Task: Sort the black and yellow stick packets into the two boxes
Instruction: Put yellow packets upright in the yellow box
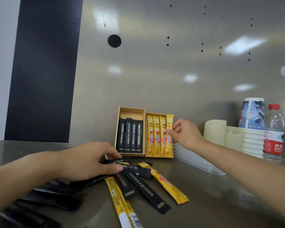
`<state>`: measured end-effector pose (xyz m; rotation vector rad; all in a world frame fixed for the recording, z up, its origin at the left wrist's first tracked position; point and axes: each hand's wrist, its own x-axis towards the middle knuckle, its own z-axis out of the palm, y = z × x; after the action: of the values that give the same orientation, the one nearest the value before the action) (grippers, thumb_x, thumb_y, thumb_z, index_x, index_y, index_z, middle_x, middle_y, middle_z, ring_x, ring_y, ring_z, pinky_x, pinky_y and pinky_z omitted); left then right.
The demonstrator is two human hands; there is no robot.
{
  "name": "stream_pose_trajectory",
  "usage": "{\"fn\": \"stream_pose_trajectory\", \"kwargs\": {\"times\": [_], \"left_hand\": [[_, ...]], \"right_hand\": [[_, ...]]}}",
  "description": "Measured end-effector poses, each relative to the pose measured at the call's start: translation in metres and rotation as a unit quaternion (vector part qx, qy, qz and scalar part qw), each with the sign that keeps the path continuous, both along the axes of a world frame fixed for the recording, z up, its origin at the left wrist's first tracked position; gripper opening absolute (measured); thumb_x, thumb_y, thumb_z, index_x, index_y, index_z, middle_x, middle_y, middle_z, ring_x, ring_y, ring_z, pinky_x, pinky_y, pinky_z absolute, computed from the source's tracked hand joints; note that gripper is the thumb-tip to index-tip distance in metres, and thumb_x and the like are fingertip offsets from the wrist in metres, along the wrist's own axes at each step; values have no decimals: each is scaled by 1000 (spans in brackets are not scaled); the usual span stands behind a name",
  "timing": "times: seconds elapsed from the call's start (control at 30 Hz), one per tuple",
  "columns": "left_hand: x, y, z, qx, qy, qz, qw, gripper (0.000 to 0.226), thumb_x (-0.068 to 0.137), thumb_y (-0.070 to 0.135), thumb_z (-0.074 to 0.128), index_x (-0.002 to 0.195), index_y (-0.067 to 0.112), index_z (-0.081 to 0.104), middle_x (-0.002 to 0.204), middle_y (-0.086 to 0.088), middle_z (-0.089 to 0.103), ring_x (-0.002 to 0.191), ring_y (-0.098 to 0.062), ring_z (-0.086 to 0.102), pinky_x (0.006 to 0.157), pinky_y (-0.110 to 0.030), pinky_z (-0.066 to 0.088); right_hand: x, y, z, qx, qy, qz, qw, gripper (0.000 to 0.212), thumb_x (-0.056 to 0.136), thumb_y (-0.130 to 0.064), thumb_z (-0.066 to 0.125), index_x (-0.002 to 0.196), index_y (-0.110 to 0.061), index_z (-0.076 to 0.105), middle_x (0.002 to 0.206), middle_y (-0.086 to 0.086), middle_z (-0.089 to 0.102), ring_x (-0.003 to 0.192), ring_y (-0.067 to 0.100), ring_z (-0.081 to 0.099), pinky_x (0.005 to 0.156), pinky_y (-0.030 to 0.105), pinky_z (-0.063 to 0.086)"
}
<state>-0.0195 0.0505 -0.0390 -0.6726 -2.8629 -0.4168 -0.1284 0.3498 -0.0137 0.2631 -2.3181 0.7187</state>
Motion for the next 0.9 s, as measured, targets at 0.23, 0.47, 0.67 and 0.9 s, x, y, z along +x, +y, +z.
{"fn": "stream_pose_trajectory", "kwargs": {"times": [0.23, 0.47, 0.67, 0.9], "left_hand": [[1, 1, 1, -2, -8, -3, 1000, 48, 84, 68, 52, 127, 48, 58, 119, 27, 56, 113, 1, 55, 99, -23, 48], [3, 2, 3, -8, -9, -2, 1000, 52, 82, 71, 51, 127, 47, 57, 119, 27, 56, 113, 0, 55, 101, -25, 49], [5, 3, 4, -6, -14, -2, 1000, 56, 78, 73, 49, 127, 47, 58, 120, 26, 57, 113, 0, 56, 101, -26, 50], [5, 4, 4, -12, -8, 1, 1000, 53, 84, 69, 51, 129, 44, 58, 120, 25, 57, 113, -1, 56, 98, -22, 49]], "right_hand": [[-4, -5, -1, 58, 51, -25, 997, 25, 92, -36, 73, 99, -16, 59, 71, -3, 66, 71, 10, 65, 62, 24, 47], [2, -13, -4, 84, 58, -62, 993, 24, 96, -35, 67, 100, -13, 59, 86, 4, 67, 81, 19, 66, 70, 34, 55], [-1, -17, -4, 78, 50, -66, 993, 31, 99, -31, 62, 79, -9, 73, 71, 5, 69, 66, 15, 67, 68, 37, 62], [3, -19, -3, 32, 10, -33, 999, 31, 99, -27, 63, 78, -7, 73, 71, 11, 73, 59, 16, 71, 65, 33, 63]]}}
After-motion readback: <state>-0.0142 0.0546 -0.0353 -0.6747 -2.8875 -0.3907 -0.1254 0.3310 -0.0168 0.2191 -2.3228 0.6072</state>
